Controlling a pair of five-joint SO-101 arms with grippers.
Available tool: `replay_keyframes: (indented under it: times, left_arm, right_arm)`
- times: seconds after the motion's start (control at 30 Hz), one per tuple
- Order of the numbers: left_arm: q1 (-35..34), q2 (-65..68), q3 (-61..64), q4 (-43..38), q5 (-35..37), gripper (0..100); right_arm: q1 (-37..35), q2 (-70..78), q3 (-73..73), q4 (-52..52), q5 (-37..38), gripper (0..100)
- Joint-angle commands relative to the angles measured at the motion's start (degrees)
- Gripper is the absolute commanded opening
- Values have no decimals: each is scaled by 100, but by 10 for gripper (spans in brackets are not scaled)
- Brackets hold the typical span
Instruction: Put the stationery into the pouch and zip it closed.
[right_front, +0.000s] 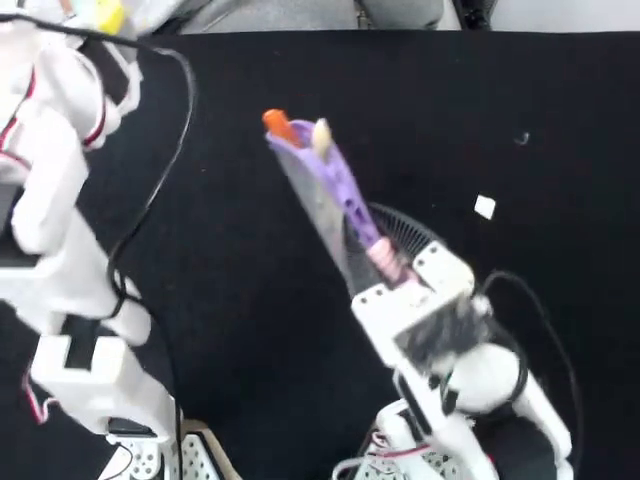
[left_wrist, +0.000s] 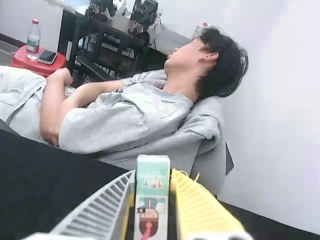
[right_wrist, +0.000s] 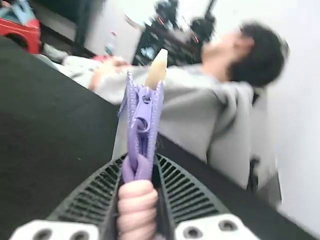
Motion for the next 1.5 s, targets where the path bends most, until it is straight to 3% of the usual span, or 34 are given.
replay_keyframes:
  times: [0.0,0.17,0.4,0.5,0.67,1.07,1.27,1.47]
  left_arm:
    - [-48,-932,1218,26,88,29]
    - [-66,-2303,3099,-114,756,29]
    - [-22,-3341,5341,-1424,1037,29]
    - [303,-3578,6387,-1934,1503,30]
    - [1077,-3991,7785,-2884,1626,30]
    - [1174,-5547,10316,-4844,2391,29]
    - [1895,-6242,11064,-5662,2418,29]
    - [2018,-6673,11846,-6303,2418,29]
  right_arm:
    - [-387,-875,268,-290,229,11]
    - [-615,-1622,602,-299,246,11]
    - [-897,-1736,637,-185,246,11]
    - [-1073,-1736,629,-114,246,11]
    - [-1073,-1745,629,-105,246,11]
    - [-1073,-2097,646,0,246,11]
    - [-1081,-2176,690,149,360,11]
    - [-1081,-2176,690,149,378,11]
